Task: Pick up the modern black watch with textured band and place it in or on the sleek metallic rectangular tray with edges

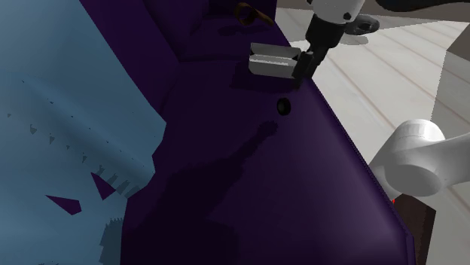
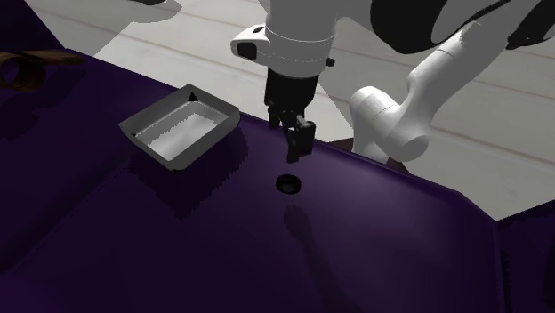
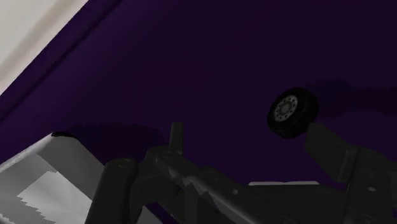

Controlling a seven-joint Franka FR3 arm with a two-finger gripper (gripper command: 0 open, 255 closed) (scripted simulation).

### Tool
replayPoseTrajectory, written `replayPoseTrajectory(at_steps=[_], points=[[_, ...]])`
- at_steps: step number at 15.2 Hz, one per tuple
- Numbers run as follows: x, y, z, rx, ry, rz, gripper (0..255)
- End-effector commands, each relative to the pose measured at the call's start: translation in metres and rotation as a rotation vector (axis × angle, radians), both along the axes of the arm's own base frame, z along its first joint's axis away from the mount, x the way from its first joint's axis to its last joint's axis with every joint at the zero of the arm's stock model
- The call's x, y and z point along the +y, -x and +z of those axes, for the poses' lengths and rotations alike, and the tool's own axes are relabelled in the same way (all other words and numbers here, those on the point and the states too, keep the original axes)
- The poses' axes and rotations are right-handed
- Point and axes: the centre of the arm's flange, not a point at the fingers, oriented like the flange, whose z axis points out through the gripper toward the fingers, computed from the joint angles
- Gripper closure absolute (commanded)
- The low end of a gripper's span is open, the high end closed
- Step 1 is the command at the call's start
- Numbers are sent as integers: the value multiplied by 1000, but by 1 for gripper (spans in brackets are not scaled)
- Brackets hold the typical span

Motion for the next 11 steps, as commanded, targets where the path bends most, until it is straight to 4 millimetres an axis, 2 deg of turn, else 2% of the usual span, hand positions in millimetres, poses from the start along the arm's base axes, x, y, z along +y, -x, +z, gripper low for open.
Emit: replayPoseTrajectory(at_steps=[1,4,5,11], points=[[26,2,-7,-25,27,41,0],[68,6,-22,-59,66,101,0],[70,7,-23,-60,68,103,0],[67,2,-54,-60,68,103,0]])
